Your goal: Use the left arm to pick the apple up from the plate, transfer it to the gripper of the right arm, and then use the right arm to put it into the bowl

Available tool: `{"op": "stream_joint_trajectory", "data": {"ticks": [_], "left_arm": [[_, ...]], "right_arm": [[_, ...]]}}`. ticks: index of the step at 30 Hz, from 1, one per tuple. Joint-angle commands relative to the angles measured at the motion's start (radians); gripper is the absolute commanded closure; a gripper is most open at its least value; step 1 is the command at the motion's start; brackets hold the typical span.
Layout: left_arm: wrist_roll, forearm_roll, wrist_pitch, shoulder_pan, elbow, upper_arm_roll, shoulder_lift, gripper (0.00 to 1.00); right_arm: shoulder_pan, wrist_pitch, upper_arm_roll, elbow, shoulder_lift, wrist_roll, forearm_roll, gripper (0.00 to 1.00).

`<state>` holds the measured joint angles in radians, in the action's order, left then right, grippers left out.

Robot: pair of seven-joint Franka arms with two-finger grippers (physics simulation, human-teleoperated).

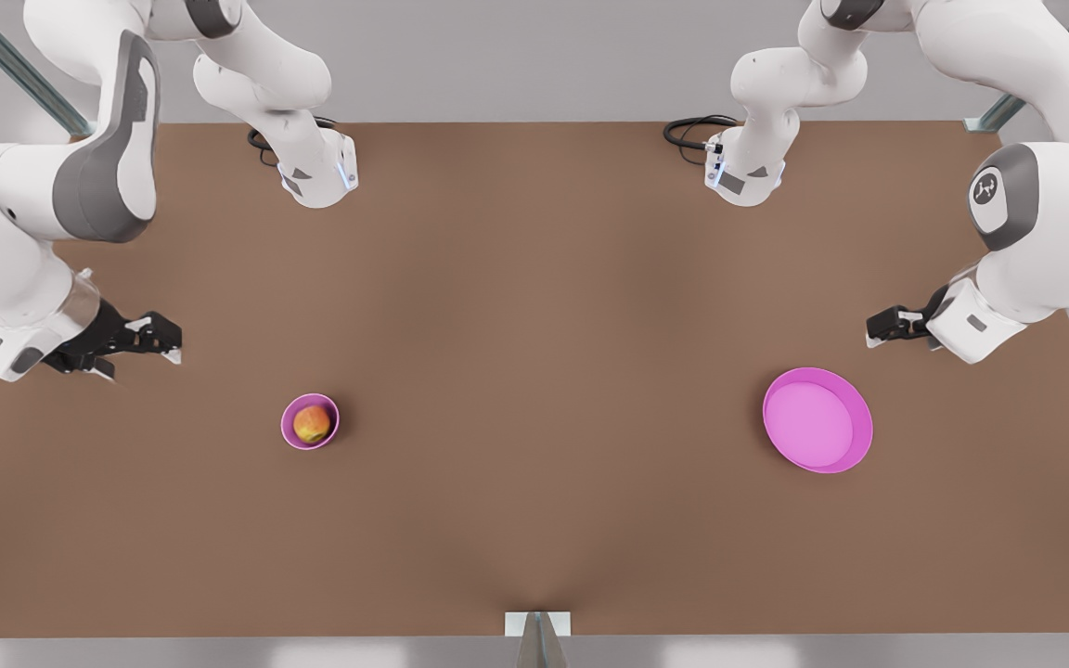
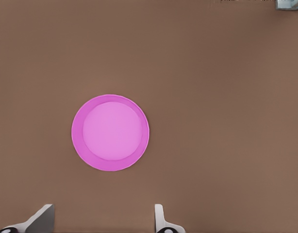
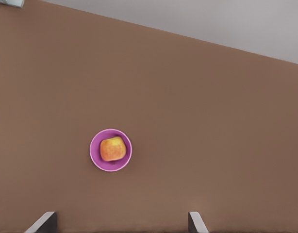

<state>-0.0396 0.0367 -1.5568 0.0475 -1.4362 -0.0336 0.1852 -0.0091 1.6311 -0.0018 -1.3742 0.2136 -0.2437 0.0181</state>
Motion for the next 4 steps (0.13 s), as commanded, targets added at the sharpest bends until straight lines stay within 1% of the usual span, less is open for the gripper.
{"op": "stream_joint_trajectory", "data": {"ticks": [1, 4], "left_arm": [[0.155, -0.001, 0.001, 0.000, 0.000, 0.000, -0.001, 0.00], [0.155, -0.001, 0.001, 0.000, 0.000, 0.000, -0.001, 0.00]], "right_arm": [[0.012, -0.077, 0.000, 0.004, 0.003, 0.261, 0.022, 0.00], [0.011, -0.073, 0.000, 0.004, 0.006, 0.259, 0.022, 0.00]]}}
